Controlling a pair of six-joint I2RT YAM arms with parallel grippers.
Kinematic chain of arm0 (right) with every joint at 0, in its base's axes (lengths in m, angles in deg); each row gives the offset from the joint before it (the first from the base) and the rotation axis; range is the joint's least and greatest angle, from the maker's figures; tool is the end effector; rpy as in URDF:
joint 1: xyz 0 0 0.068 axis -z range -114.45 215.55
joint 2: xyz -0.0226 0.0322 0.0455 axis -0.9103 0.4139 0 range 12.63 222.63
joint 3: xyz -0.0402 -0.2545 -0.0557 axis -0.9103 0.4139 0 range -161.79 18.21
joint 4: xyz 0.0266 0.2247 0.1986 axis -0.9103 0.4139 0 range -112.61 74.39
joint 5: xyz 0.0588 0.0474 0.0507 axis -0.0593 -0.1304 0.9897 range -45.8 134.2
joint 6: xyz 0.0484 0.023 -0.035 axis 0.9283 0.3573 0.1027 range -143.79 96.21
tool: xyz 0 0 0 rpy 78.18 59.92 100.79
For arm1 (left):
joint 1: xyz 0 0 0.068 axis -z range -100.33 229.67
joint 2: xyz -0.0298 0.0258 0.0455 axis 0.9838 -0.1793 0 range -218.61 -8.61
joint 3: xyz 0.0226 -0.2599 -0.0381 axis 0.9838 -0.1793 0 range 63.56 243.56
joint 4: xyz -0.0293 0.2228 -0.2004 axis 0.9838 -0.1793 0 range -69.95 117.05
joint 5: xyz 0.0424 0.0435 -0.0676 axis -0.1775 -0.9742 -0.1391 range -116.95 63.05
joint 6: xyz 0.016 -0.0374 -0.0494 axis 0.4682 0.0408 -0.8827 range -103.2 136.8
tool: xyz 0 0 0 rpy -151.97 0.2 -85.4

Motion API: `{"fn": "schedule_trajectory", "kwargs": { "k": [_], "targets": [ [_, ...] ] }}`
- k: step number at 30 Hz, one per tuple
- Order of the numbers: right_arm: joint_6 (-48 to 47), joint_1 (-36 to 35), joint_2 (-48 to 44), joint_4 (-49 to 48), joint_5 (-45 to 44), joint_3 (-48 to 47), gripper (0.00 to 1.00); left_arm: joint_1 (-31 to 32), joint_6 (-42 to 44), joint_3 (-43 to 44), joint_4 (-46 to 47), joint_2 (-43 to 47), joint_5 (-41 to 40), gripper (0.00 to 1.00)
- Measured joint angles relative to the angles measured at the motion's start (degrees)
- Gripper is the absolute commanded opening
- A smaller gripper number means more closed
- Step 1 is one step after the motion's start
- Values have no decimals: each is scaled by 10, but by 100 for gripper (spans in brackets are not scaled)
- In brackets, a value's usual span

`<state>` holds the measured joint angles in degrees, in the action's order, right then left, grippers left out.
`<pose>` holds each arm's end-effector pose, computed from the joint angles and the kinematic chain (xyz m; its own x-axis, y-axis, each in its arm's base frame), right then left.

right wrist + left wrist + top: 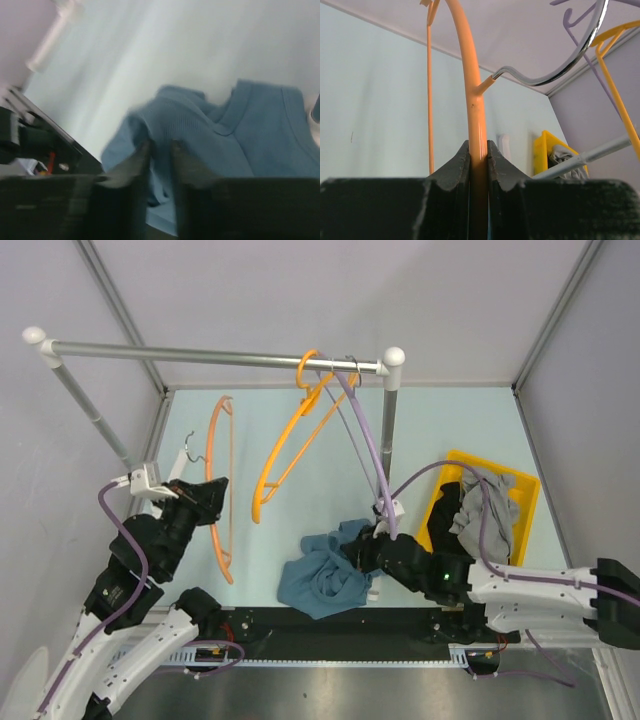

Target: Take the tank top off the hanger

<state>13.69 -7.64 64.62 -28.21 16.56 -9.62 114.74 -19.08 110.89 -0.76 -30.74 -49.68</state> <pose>0.0975 0.2435 0.2138 -0.5117 0.1703 -0.8421 -0.5161 0.7228 0.4597 0.1238 -0.0635 0.3805 -0.1557 -0.5511 -0.8198 0.1516 0.8067 -0.5712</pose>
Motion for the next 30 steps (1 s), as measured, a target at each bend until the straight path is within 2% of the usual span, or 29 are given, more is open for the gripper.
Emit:
{"fn": "schedule_trajectory", "kwargs": {
  "k": [3,4,5,14,21,27,28,30],
  "targets": [
    [33,9,65,31,23,0,92,0,0,0,-3,0,10,0],
    [42,10,79,44,28,0,98,0,0,0,-4,0,12,0],
    [50,12,88,58,31,0,100,0,0,0,-7,1,16,0],
    [70,18,118,93,52,0,100,0,-1,-15,-33,35,30,0],
    [118,-7,249,106,39,-62,100,0,-1,-17,-36,34,39,0],
    [204,-68,391,231,-59,-196,100,0,0,-17,-37,34,39,0],
    [217,-72,414,261,-71,-221,98,0,0,-17,-37,34,39,0],
    [244,-78,439,301,-91,-250,85,0,0,-17,-37,34,39,0]
  ]
}}
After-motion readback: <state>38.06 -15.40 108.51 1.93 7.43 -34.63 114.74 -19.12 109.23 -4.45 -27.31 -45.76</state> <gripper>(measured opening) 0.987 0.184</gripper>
